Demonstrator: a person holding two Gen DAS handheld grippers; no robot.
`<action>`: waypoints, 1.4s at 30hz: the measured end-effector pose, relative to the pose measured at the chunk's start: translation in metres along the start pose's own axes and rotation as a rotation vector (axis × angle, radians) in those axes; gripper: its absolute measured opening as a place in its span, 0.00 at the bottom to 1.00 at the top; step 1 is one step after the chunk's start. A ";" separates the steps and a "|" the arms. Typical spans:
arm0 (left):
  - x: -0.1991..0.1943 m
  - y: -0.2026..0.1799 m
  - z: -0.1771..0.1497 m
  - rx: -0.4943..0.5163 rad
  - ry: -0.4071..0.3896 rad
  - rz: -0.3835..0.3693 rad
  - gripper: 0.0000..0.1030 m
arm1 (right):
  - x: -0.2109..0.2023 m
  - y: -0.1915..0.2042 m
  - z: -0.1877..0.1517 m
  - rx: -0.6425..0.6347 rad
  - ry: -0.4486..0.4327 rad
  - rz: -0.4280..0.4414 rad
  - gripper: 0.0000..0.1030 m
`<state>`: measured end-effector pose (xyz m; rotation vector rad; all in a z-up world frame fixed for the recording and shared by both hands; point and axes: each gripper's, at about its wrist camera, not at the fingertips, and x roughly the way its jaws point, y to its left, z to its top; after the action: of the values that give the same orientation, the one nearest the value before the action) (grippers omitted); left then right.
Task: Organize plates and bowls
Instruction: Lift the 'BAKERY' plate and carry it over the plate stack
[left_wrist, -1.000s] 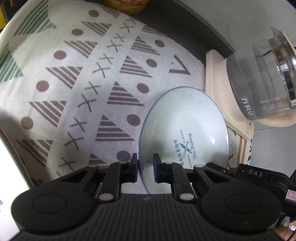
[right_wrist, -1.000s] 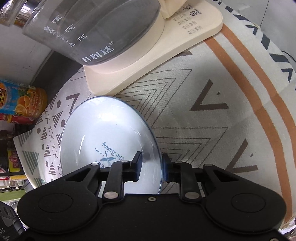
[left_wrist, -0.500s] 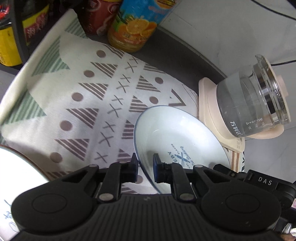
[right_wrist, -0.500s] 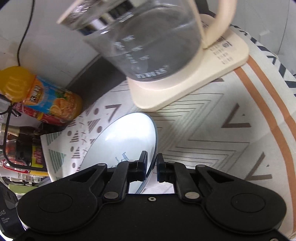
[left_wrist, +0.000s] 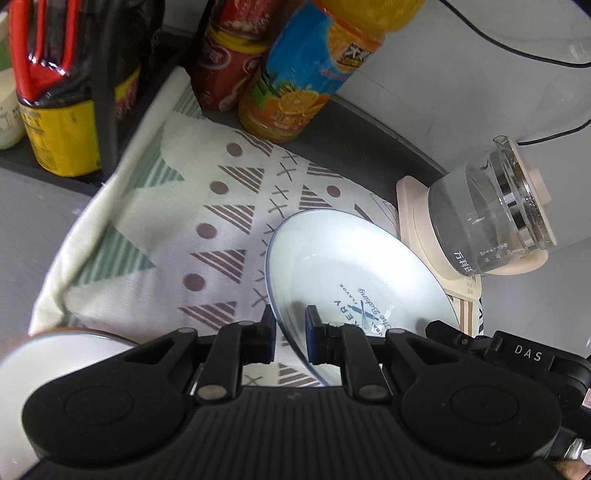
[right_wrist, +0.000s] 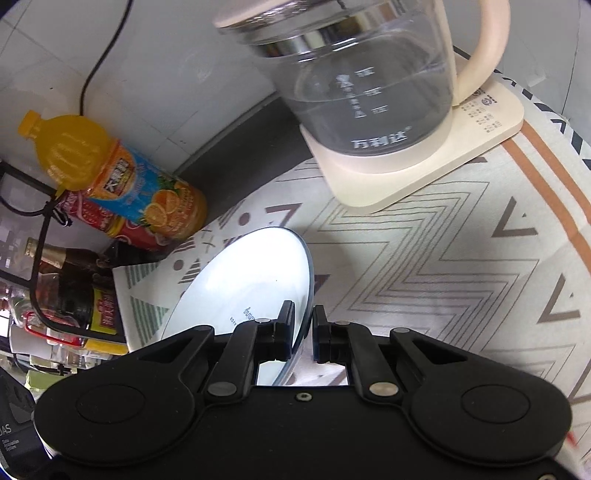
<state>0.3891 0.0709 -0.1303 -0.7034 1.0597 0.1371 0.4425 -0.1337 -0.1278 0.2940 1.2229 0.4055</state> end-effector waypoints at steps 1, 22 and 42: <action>-0.003 0.003 0.001 0.006 0.000 -0.006 0.13 | -0.001 0.004 -0.003 0.001 -0.005 -0.001 0.10; -0.050 0.045 -0.005 0.191 0.035 -0.088 0.13 | -0.031 0.057 -0.085 0.092 -0.183 -0.049 0.10; -0.110 0.077 -0.070 0.118 -0.076 -0.053 0.13 | -0.064 0.063 -0.140 0.002 -0.192 0.021 0.10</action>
<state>0.2480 0.1138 -0.0948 -0.6144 0.9677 0.0550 0.2831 -0.1064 -0.0914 0.3403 1.0331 0.3846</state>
